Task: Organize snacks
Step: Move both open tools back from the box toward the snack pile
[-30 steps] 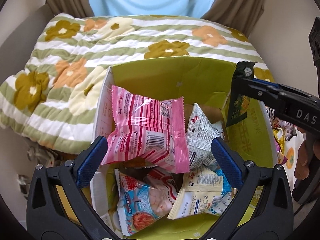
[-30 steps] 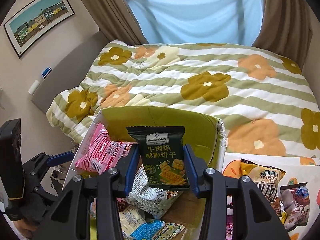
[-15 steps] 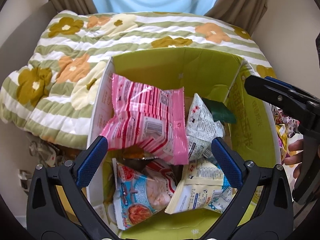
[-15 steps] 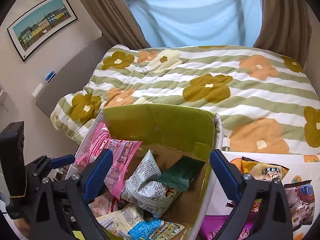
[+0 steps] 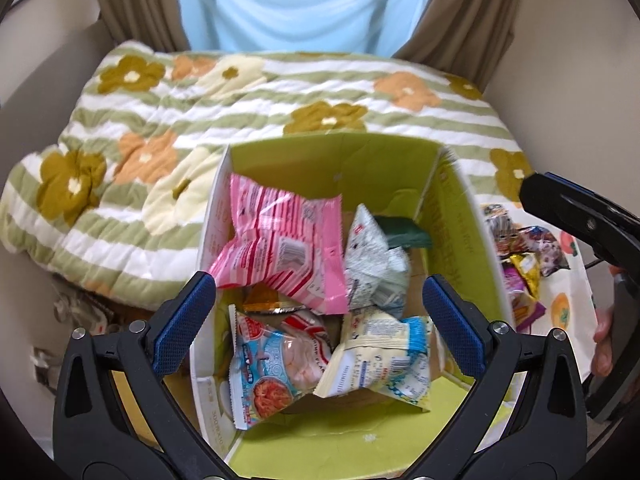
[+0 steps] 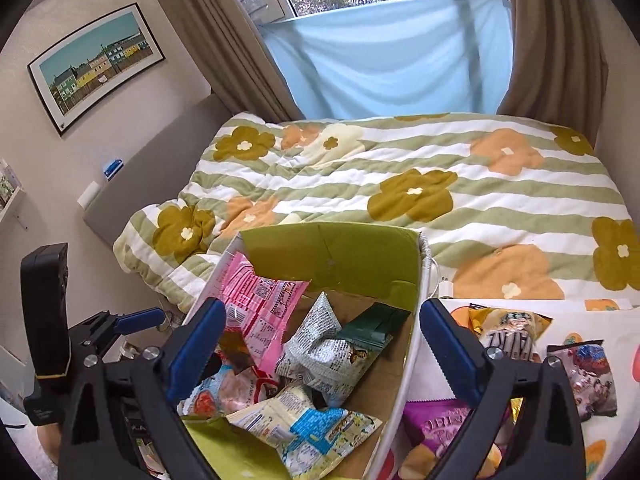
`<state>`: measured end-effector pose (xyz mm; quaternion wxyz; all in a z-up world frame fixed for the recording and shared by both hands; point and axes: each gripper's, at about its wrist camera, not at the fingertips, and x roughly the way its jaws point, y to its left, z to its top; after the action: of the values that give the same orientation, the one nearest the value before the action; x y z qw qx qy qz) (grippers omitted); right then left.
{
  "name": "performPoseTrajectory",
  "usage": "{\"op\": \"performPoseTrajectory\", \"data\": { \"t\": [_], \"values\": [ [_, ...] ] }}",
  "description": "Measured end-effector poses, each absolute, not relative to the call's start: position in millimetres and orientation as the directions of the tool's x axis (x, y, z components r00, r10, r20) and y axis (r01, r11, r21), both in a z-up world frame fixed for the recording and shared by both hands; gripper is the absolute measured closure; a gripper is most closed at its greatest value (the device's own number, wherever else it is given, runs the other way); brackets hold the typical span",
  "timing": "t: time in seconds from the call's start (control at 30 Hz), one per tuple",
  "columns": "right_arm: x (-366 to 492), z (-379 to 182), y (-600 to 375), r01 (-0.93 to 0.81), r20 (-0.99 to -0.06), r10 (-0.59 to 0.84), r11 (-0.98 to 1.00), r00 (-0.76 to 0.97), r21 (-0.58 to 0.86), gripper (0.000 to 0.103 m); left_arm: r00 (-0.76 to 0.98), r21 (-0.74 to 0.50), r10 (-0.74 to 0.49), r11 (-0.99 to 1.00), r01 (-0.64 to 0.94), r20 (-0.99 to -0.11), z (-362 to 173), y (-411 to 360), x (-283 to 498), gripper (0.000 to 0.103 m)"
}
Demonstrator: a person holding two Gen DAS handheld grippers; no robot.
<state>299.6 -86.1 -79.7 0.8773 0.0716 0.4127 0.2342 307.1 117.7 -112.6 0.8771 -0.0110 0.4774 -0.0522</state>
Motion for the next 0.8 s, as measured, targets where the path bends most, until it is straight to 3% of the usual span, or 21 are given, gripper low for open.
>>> {"op": "performPoseTrajectory", "data": {
  "t": [0.53,0.8],
  "values": [
    [206.2,-33.4,-191.8,-0.179,-0.689,0.284,0.958,0.666,0.222,0.006,0.556,-0.106,-0.277,0.941,0.320,-0.784,-76.1,5.4,261.2,0.000],
    [165.8,-51.1,-277.9,-0.145,-0.716,0.261,0.964,0.647,0.221,0.006,0.536,-0.109,-0.260,0.949,0.296,-0.803,-92.8,-79.1,231.1,0.000]
  ]
}}
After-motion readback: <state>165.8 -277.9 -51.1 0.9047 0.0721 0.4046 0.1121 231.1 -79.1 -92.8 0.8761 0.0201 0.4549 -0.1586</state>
